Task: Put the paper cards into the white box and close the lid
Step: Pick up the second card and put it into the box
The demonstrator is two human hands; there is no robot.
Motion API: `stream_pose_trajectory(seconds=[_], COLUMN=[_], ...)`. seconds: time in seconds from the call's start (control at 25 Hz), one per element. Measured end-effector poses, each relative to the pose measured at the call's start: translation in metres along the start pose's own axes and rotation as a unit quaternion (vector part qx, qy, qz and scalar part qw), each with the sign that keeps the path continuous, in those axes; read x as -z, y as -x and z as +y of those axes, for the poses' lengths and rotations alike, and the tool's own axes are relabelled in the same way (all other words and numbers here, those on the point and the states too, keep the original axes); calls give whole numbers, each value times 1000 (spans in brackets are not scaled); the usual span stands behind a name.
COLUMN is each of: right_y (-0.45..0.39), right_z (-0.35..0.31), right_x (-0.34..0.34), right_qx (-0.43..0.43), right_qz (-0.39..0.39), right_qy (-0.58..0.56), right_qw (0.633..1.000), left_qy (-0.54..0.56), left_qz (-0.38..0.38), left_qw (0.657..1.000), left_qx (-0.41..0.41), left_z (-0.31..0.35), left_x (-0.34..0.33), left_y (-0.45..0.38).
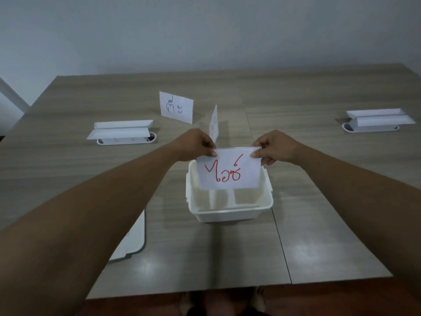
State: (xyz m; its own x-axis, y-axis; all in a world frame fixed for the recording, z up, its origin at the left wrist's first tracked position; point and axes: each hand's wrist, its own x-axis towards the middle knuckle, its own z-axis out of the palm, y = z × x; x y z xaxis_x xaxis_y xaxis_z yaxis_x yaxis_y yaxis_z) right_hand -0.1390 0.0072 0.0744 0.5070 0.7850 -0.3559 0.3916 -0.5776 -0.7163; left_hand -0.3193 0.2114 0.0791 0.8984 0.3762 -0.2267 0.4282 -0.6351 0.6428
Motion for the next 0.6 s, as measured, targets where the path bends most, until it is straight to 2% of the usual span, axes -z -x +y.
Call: stream_pose_trajectory(seconds=[0.28, 0.6], right_y=[5, -1], right_z=[56, 66], right_x=[-49, -78], right_qx=[-13, -33], right_qz=[-109, -169], right_qy=[78, 154], right_qw=[991, 973], left_qy=[-59, -107], left_qz=[-103, -192], left_qw=[991, 971], left_qx=[68, 94], left_z=[-25, -44], left_x=[-75, -88], left_y=[20, 20])
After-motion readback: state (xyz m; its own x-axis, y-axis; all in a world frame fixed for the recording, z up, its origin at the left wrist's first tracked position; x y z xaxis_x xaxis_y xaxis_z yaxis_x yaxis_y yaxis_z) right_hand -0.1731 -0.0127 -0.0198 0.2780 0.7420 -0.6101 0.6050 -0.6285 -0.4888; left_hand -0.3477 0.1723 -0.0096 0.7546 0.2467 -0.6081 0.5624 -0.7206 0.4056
